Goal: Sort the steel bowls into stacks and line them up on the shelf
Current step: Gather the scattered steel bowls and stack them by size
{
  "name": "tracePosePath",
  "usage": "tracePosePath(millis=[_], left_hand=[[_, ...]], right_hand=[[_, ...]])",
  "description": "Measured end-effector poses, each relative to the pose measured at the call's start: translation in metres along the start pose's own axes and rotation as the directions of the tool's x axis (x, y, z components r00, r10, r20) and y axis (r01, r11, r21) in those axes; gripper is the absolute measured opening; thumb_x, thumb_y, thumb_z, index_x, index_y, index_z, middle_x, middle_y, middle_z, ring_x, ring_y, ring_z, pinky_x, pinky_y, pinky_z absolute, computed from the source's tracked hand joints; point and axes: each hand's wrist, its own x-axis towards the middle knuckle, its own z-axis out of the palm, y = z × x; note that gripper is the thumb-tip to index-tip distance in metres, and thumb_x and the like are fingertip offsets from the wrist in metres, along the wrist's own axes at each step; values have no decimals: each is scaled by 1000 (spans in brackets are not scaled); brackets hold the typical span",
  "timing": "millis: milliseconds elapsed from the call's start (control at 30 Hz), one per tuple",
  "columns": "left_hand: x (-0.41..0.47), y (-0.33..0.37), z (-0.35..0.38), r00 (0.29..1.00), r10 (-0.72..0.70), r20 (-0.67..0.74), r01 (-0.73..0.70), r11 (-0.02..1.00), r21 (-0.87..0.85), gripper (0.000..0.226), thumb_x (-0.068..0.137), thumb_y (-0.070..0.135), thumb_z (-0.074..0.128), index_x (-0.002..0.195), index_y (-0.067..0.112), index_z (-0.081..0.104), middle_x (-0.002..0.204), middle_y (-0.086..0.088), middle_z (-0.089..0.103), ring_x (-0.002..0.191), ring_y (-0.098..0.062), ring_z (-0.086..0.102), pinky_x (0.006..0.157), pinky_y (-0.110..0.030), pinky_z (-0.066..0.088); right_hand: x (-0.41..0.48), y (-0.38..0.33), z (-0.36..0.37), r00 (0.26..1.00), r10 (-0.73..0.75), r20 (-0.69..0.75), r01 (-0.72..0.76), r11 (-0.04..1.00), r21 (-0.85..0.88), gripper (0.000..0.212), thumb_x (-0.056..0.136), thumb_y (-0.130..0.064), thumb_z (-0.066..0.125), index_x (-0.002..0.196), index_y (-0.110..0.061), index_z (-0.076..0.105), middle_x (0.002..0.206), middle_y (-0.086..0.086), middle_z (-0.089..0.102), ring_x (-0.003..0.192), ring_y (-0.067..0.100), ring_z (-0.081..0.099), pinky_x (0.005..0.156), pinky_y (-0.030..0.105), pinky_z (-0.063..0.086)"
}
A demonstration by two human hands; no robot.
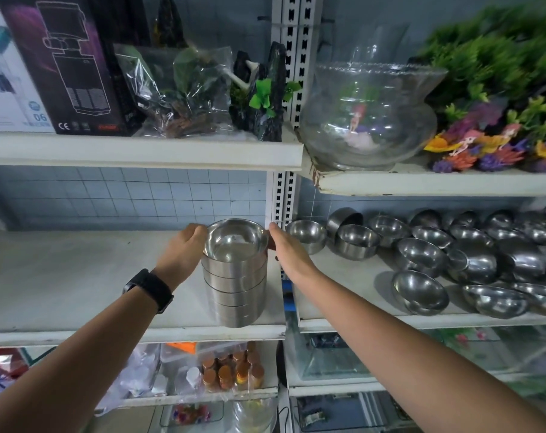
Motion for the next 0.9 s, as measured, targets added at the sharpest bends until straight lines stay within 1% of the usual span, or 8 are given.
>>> tracePosePath(millis=[100, 200, 267, 367, 467, 567, 733, 900], left_hand=[[-4, 16, 2, 989, 119, -85, -115, 992, 51, 20, 99, 32, 37, 90, 22, 52, 93, 0, 56, 85, -21, 48, 72, -34, 39], [-13, 42, 8, 959, 229, -166, -212, 971, 113, 24, 100, 29, 39, 101, 26, 63, 108, 7, 60, 100, -15, 52, 86, -34, 43], [-18, 61, 20, 946, 269, -182, -245, 959, 143, 30, 100, 28, 40, 112, 22, 67, 116, 10, 62, 106, -12, 54, 88, -31, 42], [-27, 89, 47, 923, 341, -181, -306, 932, 195, 31, 99, 28, 41, 110, 21, 68, 113, 9, 64, 101, -10, 57, 81, -27, 41], [-37, 112, 81, 929, 343, -139, -318, 932, 174, 30, 98, 28, 41, 109, 21, 69, 105, 7, 68, 95, -13, 63, 77, -31, 49], [-45, 128, 119, 939, 334, -82, -315, 931, 187, 29, 97, 27, 42, 103, 20, 69, 96, 4, 71, 88, -15, 65, 76, -32, 53], [-51, 129, 183, 955, 288, 65, -295, 918, 265, 26, 99, 28, 43, 95, 18, 67, 90, -5, 70, 86, -25, 64, 76, -38, 52], [-57, 117, 246, 949, 259, 180, -312, 856, 412, 26, 101, 33, 44, 95, 17, 63, 85, -6, 65, 82, -31, 61, 70, -33, 45]], right_hand=[[2, 8, -22, 999, -37, -32, 36, 998, -48, 67, 102, -64, 25, 140, -18, 56, 140, 0, 58, 131, 19, 52, 111, 41, 38], [-2, 12, -50, 997, -56, -60, 50, 994, -95, 63, 105, -59, 26, 132, -13, 61, 127, 12, 63, 123, 26, 57, 100, 37, 42], [-7, 18, -71, 994, -78, -77, 68, 990, -126, 59, 106, -52, 32, 126, -6, 62, 120, 17, 64, 114, 28, 60, 96, 37, 43], [-7, 37, -105, 988, -119, -100, 106, 985, -134, 37, 104, -44, 43, 97, -17, 67, 102, 7, 69, 98, 21, 64, 87, 34, 48], [-5, 58, -141, 985, -132, -108, 108, 972, -208, 27, 102, -40, 50, 95, -19, 65, 97, 0, 71, 94, 17, 66, 77, 30, 46], [-12, 78, -177, 979, -169, -113, 124, 938, -325, 24, 98, -37, 55, 98, -17, 67, 93, 5, 73, 88, 21, 68, 80, 38, 54], [-35, 111, -227, 980, -183, -74, 114, 830, -546, 30, 101, -45, 46, 99, -21, 63, 80, -3, 67, 70, 17, 66, 72, 47, 60], [-48, 144, -271, 987, -152, -44, 74, 693, -717, 37, 103, -51, 39, 108, -21, 61, 95, -5, 68, 80, 13, 67, 77, 40, 59]])
